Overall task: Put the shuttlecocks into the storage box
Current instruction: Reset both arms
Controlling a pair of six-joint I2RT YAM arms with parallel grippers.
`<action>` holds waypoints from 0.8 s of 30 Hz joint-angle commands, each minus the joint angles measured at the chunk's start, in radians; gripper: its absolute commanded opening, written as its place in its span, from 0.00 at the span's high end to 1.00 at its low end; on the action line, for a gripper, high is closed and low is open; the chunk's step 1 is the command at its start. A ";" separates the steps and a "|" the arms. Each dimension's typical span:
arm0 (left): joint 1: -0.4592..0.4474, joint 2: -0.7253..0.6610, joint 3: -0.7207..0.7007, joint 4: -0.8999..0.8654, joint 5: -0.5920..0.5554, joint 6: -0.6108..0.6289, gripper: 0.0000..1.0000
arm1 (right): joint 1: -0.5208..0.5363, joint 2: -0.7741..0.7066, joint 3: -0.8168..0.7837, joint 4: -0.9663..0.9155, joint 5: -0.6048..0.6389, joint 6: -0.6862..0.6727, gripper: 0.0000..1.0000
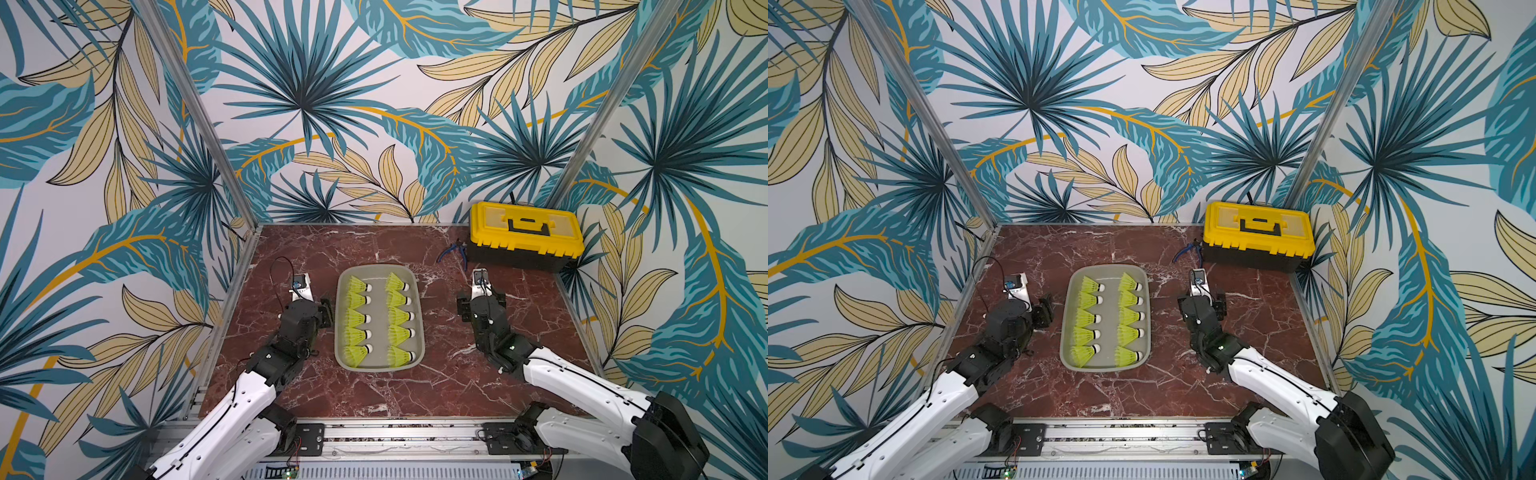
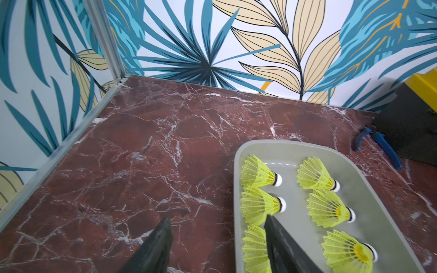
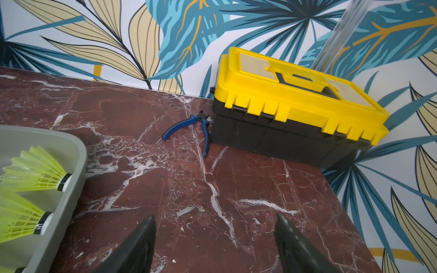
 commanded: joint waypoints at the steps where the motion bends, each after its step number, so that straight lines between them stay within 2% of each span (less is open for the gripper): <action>1: 0.036 0.005 -0.046 0.164 -0.031 0.114 0.35 | -0.049 0.006 -0.032 0.049 0.014 0.021 0.21; 8: 0.081 0.037 -0.090 0.308 -0.081 0.227 0.31 | -0.163 0.025 -0.051 0.084 -0.047 0.018 0.20; 14: 0.151 0.090 -0.117 0.398 -0.054 0.273 0.25 | -0.248 0.051 -0.073 0.118 -0.109 0.033 0.20; 19: 0.212 0.146 -0.140 0.479 0.004 0.288 0.20 | -0.305 0.085 -0.104 0.190 -0.142 0.034 0.19; 24: 0.305 0.238 -0.140 0.517 0.118 0.276 0.12 | -0.379 0.130 -0.114 0.251 -0.222 0.050 0.17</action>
